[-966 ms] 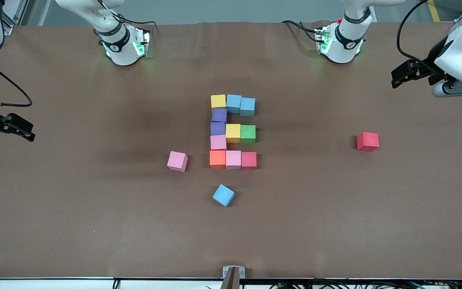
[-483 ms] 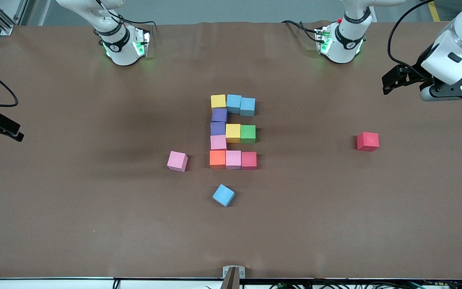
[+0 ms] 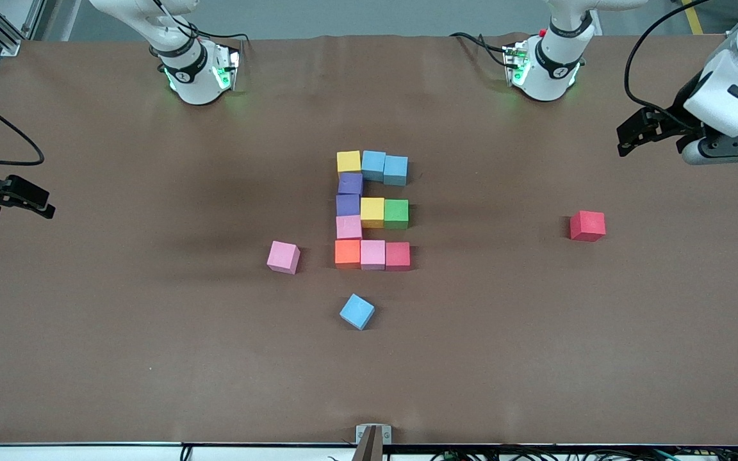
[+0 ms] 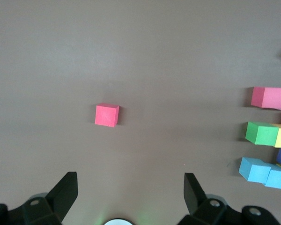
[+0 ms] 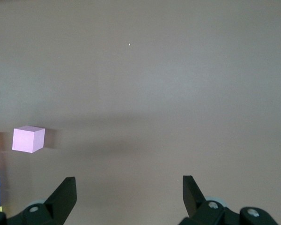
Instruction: Arrange 11 blocks into digit 3
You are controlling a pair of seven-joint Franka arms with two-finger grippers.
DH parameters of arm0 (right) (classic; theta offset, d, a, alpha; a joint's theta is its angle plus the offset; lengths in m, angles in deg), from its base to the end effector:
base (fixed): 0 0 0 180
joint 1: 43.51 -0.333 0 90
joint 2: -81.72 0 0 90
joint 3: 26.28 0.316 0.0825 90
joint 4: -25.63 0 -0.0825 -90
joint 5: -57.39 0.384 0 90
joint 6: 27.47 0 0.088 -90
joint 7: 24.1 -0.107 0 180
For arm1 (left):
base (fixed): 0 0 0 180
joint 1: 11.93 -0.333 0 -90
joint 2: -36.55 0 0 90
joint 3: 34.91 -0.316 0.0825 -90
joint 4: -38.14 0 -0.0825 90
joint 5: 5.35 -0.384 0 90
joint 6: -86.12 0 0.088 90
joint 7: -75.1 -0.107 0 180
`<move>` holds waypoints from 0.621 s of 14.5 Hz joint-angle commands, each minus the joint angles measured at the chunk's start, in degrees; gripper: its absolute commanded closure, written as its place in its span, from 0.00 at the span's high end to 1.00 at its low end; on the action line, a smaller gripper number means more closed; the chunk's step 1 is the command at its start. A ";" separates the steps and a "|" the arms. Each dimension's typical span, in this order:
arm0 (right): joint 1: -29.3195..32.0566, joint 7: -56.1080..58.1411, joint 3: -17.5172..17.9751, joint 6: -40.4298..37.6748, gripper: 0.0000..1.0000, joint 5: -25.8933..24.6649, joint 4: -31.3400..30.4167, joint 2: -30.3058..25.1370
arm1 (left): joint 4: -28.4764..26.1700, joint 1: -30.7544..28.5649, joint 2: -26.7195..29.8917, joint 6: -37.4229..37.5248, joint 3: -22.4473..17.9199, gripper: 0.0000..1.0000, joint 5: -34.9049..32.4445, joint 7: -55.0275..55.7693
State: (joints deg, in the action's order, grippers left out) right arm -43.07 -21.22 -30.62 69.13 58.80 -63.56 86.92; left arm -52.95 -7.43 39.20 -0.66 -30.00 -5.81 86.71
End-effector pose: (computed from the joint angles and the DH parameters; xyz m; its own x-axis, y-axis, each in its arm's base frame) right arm 0.5903 -0.0450 0.5897 0.9986 -0.0353 0.0396 -0.0347 -0.9993 -0.0157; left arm 0.5271 -0.0876 0.6358 0.9989 0.0391 -0.0261 0.0386 -0.9991 -0.0176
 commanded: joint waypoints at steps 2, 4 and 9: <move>0.00 -0.07 0.03 -1.41 1.00 0.09 0.33 -0.27 | -0.84 -0.72 -0.54 -2.34 0.01 1.00 0.03 -0.72; 0.08 0.02 0.03 -1.33 1.00 0.09 0.50 -0.27 | -0.67 -0.72 -0.63 -2.34 0.01 1.00 0.03 -0.80; 0.00 -0.07 0.03 -1.41 1.00 0.09 0.68 -0.27 | 0.04 -0.63 -0.98 -2.26 0.10 1.00 0.03 -0.63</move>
State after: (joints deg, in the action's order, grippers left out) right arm -43.06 -21.22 -30.63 68.47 58.79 -63.41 86.91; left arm -53.43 -8.00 38.15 -2.69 -30.02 -5.81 86.70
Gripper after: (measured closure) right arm 0.000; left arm 0.000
